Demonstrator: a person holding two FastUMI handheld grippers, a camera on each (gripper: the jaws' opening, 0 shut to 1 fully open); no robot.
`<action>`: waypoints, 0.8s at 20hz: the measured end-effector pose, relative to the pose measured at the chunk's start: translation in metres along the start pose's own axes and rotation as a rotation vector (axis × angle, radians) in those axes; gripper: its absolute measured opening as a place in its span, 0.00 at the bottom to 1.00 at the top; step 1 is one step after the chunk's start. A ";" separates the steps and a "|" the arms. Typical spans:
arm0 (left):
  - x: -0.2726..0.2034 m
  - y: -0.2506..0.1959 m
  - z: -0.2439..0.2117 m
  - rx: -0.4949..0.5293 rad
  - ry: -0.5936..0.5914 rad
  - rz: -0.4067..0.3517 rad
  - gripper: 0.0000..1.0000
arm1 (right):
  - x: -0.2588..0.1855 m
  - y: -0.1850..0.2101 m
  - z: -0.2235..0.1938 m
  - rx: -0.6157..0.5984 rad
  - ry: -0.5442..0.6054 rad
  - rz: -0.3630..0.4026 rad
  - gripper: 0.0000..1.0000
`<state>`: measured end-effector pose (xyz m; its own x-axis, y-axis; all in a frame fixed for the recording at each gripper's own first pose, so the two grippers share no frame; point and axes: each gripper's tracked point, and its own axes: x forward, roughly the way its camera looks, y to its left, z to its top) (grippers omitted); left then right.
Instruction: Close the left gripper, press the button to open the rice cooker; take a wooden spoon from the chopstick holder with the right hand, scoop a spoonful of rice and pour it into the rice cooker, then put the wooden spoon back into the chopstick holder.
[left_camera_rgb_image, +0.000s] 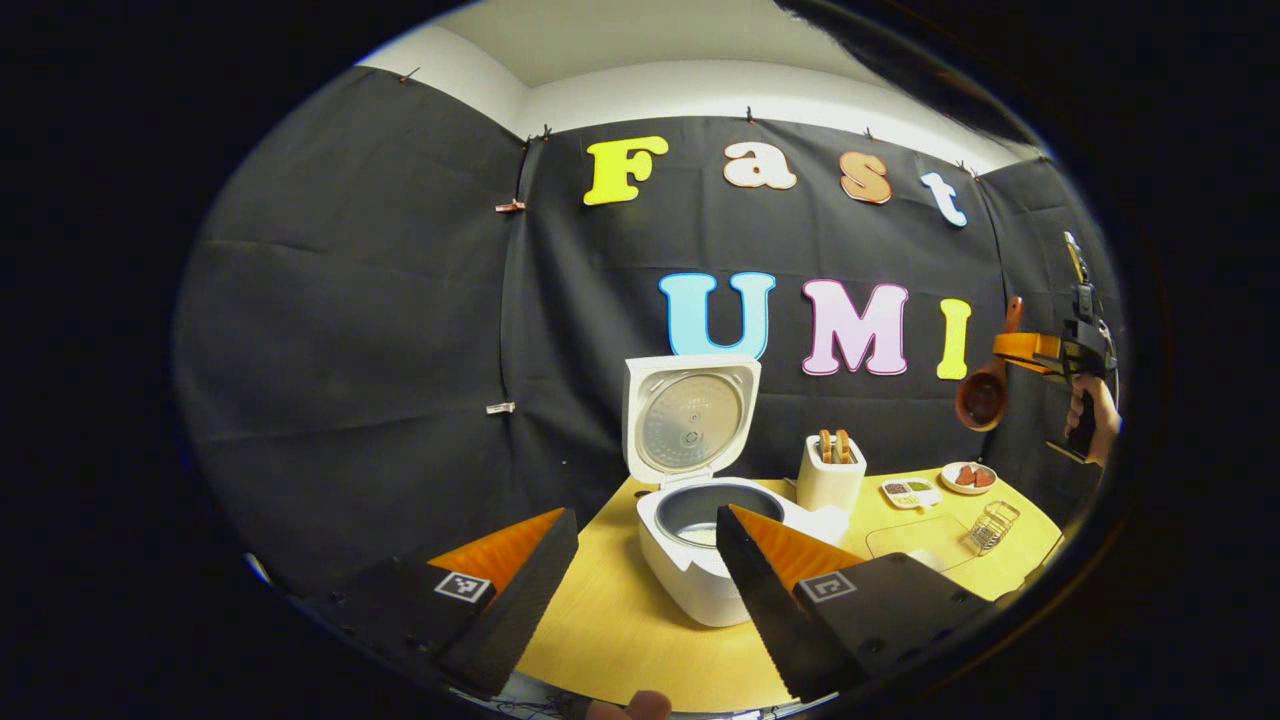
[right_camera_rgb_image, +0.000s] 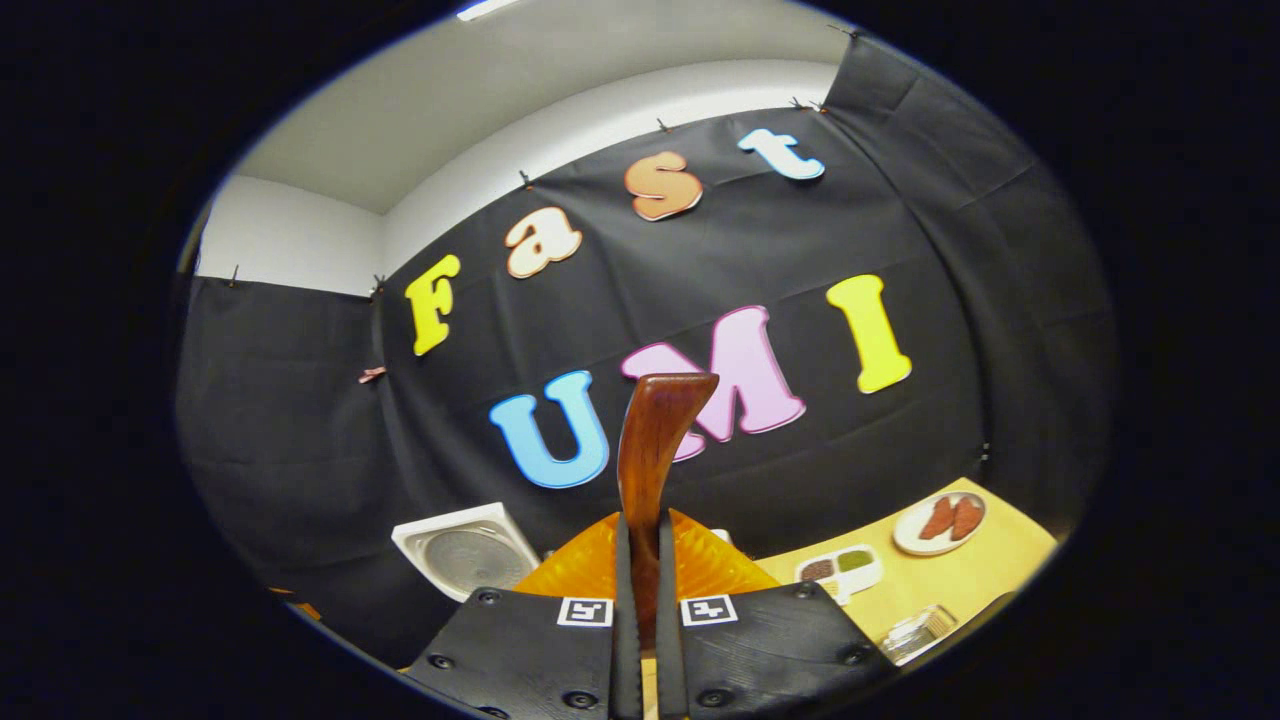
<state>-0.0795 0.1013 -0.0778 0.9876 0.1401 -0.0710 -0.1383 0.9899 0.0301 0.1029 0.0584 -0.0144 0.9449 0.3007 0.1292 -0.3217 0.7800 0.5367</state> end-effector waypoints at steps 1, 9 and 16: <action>0.000 -0.004 0.001 -0.002 -0.001 -0.004 0.96 | -0.007 -0.017 0.001 -0.009 0.004 -0.025 0.15; 0.008 -0.030 0.007 -0.009 -0.018 0.005 0.96 | -0.052 -0.142 -0.030 -0.099 0.100 -0.199 0.10; 0.014 -0.050 0.008 0.000 -0.010 0.003 0.96 | -0.061 -0.214 -0.092 -0.112 0.236 -0.247 0.10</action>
<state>-0.0585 0.0539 -0.0726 0.9878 0.1429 -0.0612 -0.1413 0.9895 0.0300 0.1084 -0.0768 -0.2141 0.9591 0.2043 -0.1960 -0.1028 0.8964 0.4313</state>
